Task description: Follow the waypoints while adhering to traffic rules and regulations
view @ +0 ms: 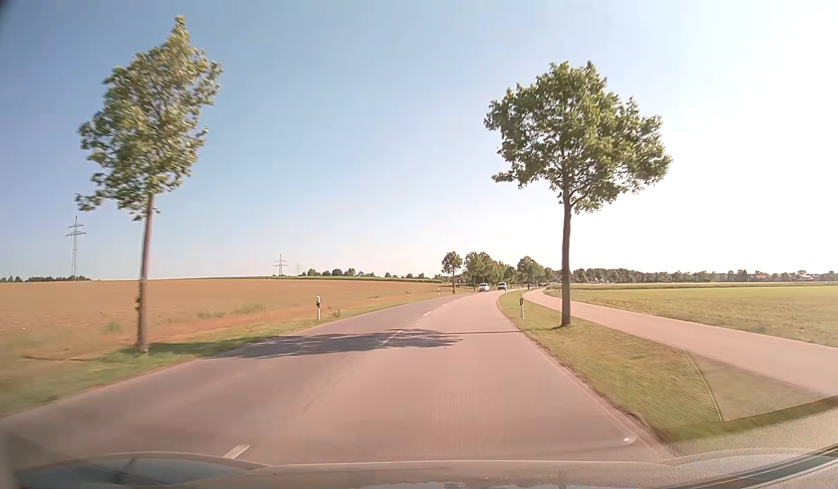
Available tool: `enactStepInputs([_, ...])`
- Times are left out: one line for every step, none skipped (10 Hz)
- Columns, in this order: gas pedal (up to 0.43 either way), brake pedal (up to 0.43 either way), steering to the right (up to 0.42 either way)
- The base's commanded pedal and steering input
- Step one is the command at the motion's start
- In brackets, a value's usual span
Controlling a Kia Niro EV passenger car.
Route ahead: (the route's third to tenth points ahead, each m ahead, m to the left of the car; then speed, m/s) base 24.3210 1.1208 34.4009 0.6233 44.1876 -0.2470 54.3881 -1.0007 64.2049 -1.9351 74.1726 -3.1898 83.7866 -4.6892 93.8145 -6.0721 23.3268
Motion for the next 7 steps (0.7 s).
enactStepInputs([0.177,0.012,0.015])
enactStepInputs([0.189,0.012,0.016])
enactStepInputs([0.189,0.012,0.015])
enactStepInputs([0.189,0.012,0.016])
enactStepInputs([0.189,0.012,0.015])
enactStepInputs([0.189,0.012,0.015])
enactStepInputs([0.189,0.012,0.016])
